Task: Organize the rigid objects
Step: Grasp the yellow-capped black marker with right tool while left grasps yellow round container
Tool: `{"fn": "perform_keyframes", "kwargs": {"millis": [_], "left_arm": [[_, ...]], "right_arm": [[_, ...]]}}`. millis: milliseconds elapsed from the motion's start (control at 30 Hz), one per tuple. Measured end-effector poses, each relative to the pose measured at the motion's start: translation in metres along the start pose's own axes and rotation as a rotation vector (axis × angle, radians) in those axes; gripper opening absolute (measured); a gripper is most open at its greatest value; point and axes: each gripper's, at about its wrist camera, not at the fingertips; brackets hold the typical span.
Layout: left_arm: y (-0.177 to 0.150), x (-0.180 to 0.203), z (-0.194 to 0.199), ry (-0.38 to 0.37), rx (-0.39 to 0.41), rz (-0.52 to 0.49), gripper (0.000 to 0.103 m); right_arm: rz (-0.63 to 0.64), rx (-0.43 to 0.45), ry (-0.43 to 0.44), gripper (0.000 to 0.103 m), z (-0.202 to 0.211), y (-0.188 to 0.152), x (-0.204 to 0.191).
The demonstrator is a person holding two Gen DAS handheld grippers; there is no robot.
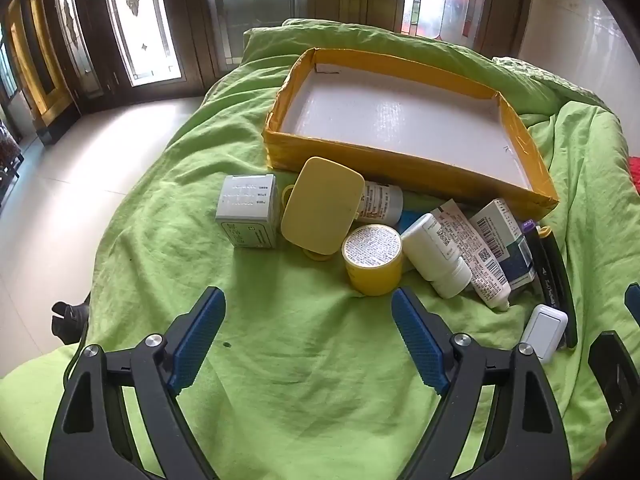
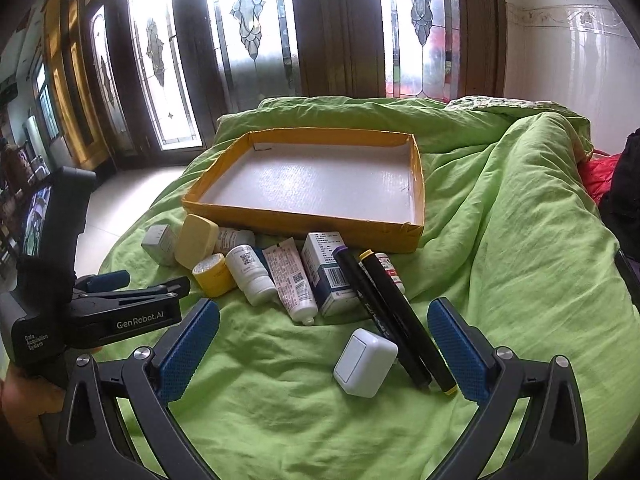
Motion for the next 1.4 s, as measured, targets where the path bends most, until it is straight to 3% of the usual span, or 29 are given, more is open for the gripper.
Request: {"fn": "perform_keyframes", "kwargs": {"millis": [600, 800, 900, 1200, 1300, 1400], "left_arm": [[-0.002, 0.006, -0.005, 0.007, -0.006, -0.026, 0.086], [-0.002, 0.003, -0.003, -0.014, 0.003, -0.004, 0.086], [0.0, 0.004, -0.006, -0.012, -0.019, -0.013, 0.085], [0.013, 0.024, -0.027, -0.066, -0.009, -0.054, 0.065], [0.017, 0.03, -0.039, -0.089, -0.07, -0.057, 0.057], [0.019, 0.033, -0.046, -0.105, -0.088, -0.05, 0.055]], "right_arm": [[0.031, -0.047, 0.011, 0.1, -0.003, 0.011, 0.004], [0.004, -0.138, 0.057, 0.08, -0.016, 0.023, 0.023], [-0.026, -0.161, 0.05, 0.078, -0.022, 0.023, 0.035], [-0.035, -0.199, 0.053, 0.078, -0.036, 0.017, 0.038], [-0.035, -0.211, 0.05, 0.078, -0.039, 0.015, 0.038], [-0.037, -0.216, 0.048, 0.078, -0.042, 0.015, 0.038]]}}
Point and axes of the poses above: each gripper's, at about its wrist camera, not at the fingertips, and z roughly against the way its jaws point, x to its right, y to its top, and after that the axes turned 2 degrees about y, right-handed
